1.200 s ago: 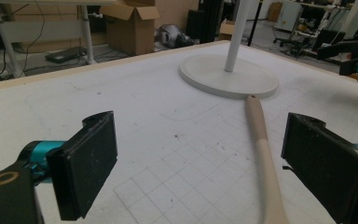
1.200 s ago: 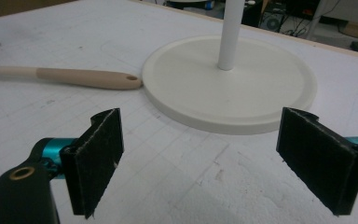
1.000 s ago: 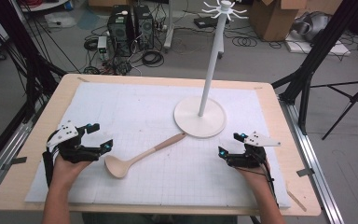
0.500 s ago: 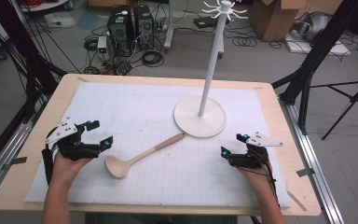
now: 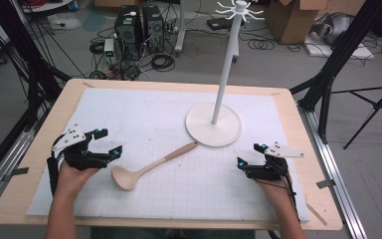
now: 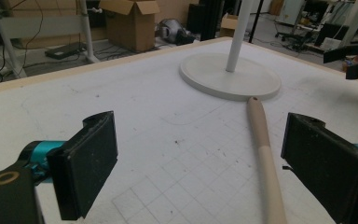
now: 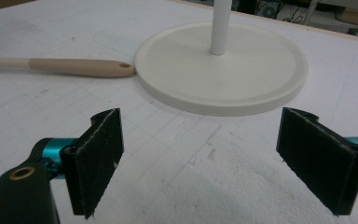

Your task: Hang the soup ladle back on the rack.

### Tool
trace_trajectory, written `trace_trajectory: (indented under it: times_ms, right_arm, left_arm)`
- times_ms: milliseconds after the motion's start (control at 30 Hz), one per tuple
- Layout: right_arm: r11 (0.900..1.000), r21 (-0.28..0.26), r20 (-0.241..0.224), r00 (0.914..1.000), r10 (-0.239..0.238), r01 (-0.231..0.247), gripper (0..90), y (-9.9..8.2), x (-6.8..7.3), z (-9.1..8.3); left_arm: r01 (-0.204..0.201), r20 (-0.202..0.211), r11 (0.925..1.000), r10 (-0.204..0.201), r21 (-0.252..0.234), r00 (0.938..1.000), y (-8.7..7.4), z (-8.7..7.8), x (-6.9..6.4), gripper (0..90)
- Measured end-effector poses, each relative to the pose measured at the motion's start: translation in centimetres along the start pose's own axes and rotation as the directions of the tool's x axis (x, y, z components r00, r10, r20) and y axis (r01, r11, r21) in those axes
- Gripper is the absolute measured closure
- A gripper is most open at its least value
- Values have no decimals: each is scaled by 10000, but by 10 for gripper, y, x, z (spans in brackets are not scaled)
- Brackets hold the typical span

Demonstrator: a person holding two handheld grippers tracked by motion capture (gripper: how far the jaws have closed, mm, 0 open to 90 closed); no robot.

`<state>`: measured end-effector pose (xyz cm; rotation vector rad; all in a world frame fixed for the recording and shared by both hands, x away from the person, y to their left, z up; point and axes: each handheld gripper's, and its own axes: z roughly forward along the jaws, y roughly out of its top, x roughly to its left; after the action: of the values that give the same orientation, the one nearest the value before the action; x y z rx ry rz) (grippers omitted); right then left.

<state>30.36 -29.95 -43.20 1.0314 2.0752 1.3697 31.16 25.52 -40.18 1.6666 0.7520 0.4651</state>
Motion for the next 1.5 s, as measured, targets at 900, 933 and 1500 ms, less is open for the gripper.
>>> trace_trajectory:
  times_ms: [900,933,1500]
  right_arm:
    - [10000,-18,-58,9999,-92,92,139,0,0,6]
    - [9999,-7,-74,9999,-102,102,139,0,0,5]
    - [9999,145,-155,9999,-31,33,139,0,1,9]
  left_arm:
    - [25,429,10000,-30,96,9991,7,-13,-9,111]
    - [-58,523,9999,51,142,9986,10,-11,-12,110]
    - [-1125,1830,9814,833,1556,9796,56,56,-41,110]
